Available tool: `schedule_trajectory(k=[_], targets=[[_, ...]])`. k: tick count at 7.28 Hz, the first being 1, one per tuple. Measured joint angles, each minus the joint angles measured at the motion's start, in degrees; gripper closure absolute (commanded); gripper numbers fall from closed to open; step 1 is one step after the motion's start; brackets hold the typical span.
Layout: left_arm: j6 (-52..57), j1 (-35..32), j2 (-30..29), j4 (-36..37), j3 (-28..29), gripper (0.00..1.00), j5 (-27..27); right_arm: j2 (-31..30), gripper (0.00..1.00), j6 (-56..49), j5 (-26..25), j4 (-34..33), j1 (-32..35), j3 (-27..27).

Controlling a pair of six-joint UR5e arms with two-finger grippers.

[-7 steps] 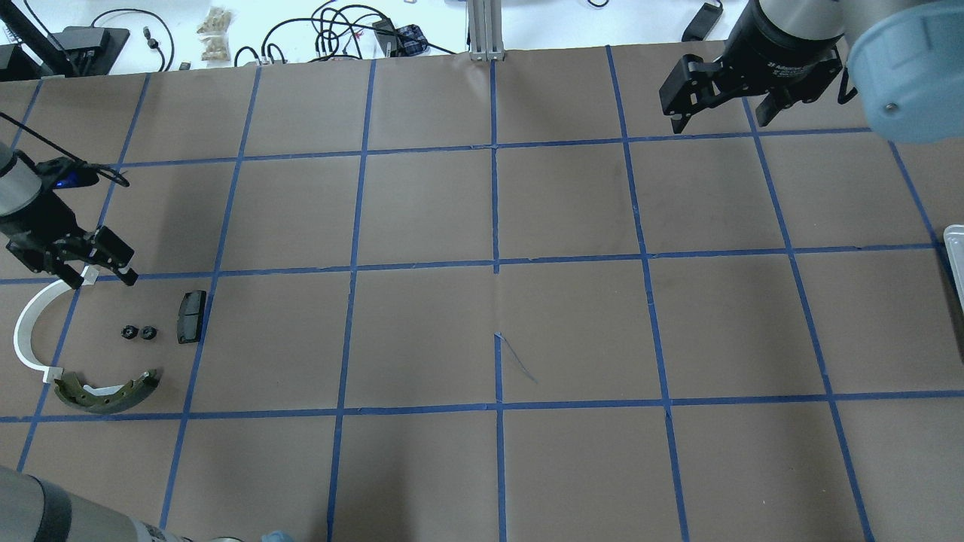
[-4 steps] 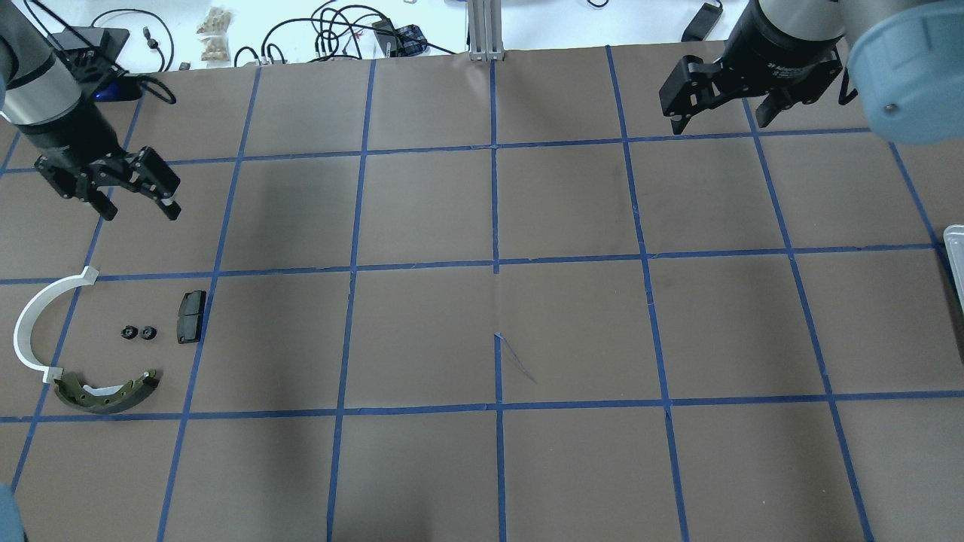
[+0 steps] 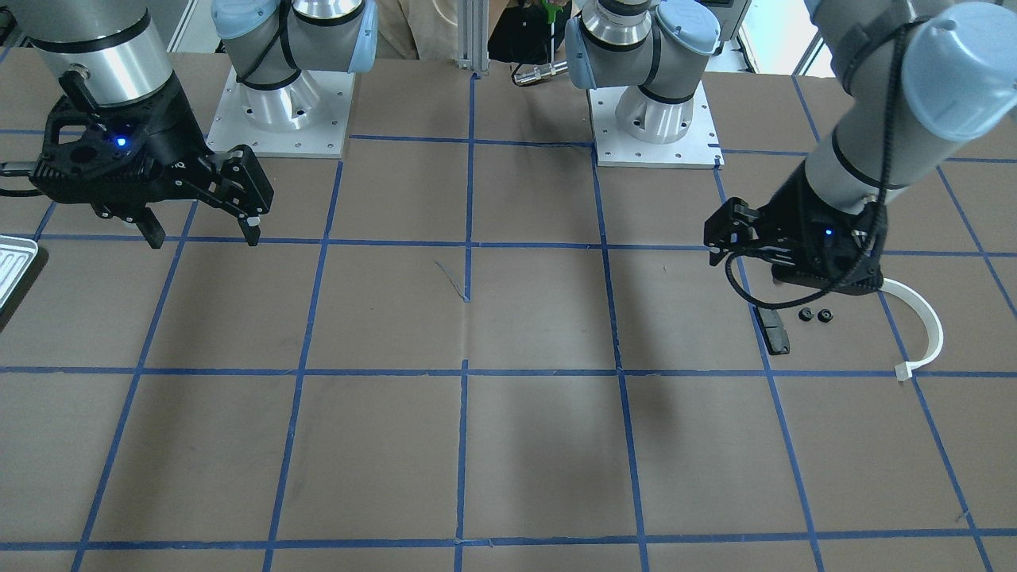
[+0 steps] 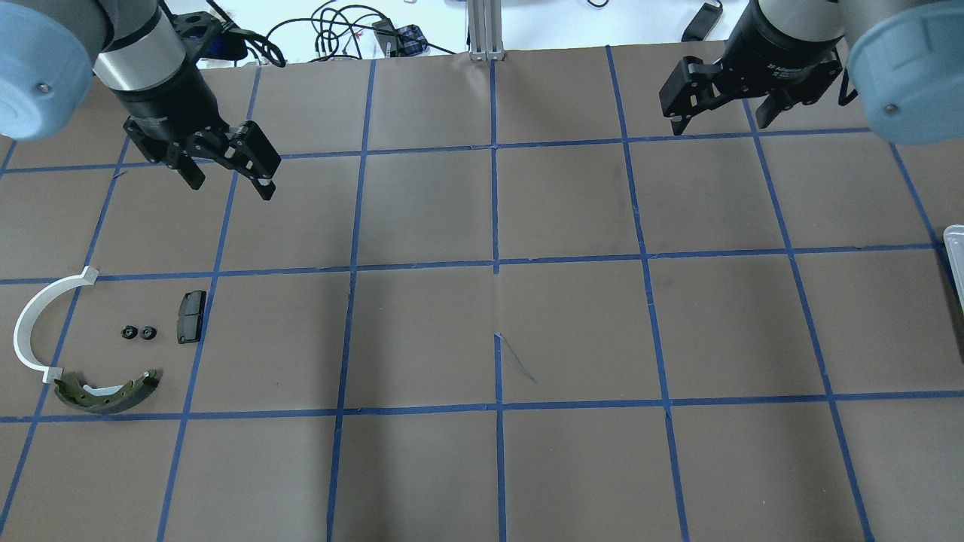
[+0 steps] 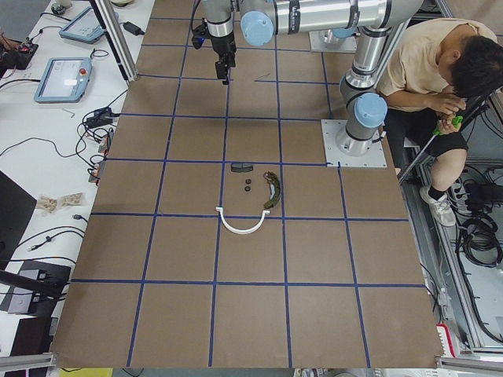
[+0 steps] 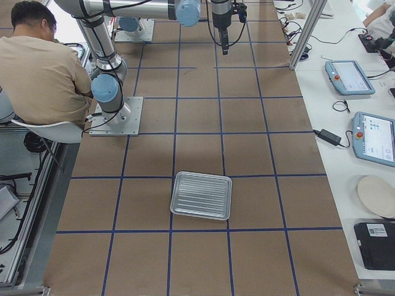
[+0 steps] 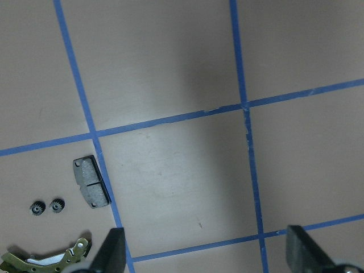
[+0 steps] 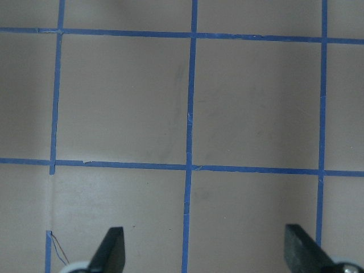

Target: Place bearing gear from tray to pile

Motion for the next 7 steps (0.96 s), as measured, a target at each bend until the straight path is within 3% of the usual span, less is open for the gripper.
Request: schedule_trajectory(k=[4,7], targets=[[-7.31,-1.81,7.68,-0.90,-6.88,0.00,-1.13,0.00,0.00,0.02,0.00,0.02,0.00,-0.04],[-7.57,-1.98,9.25,-0.88,-8.20,0.00,-0.85,0.00,0.00,0.01,0.00,0.02,0.00,0.00]])
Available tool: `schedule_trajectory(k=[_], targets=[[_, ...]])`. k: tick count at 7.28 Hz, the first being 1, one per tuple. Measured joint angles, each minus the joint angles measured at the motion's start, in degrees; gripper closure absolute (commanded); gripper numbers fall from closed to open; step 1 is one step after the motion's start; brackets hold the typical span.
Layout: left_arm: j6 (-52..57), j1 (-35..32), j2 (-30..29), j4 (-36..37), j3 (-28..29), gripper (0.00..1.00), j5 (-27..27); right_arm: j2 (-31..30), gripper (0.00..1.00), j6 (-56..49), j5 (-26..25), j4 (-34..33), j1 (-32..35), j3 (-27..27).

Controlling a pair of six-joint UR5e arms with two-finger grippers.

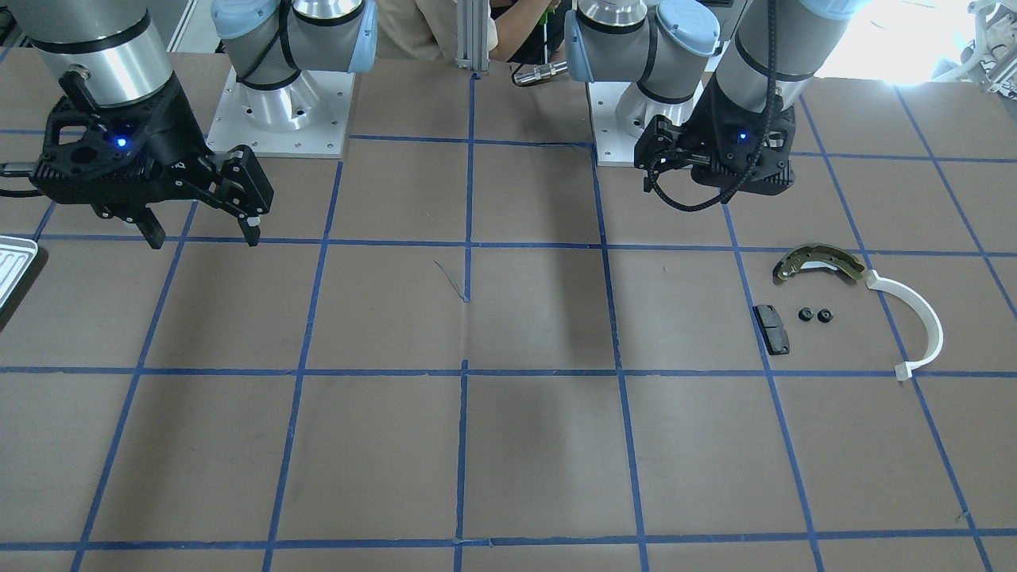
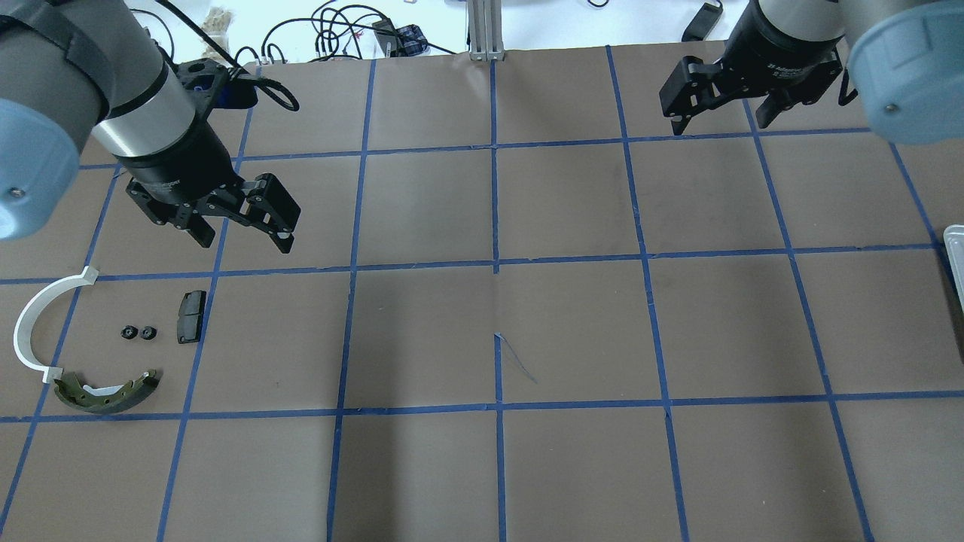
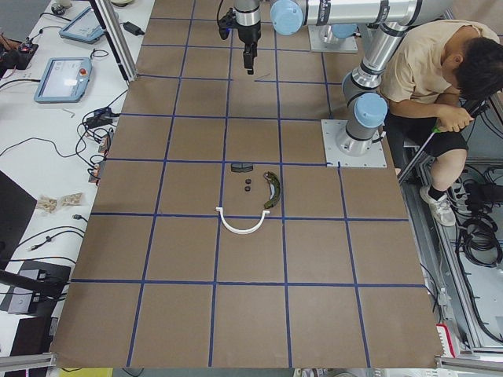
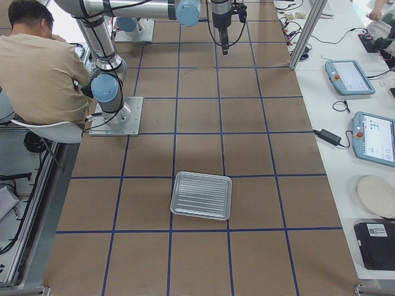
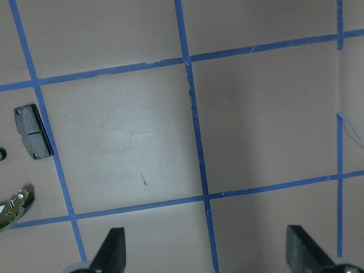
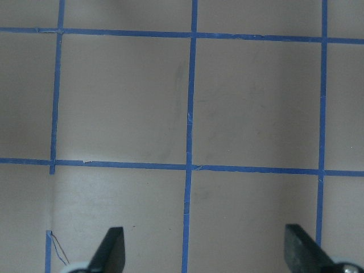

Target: Place bearing gear from tray to pile

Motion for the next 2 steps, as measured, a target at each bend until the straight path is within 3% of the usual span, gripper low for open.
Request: schedule_trajectory(k=[2], targets=[[0.26,0.04,-0.23,0.00,-0.15,0.00,0.07,0.00,0.00,-0.01,0.00,0.00,0.00,0.02]])
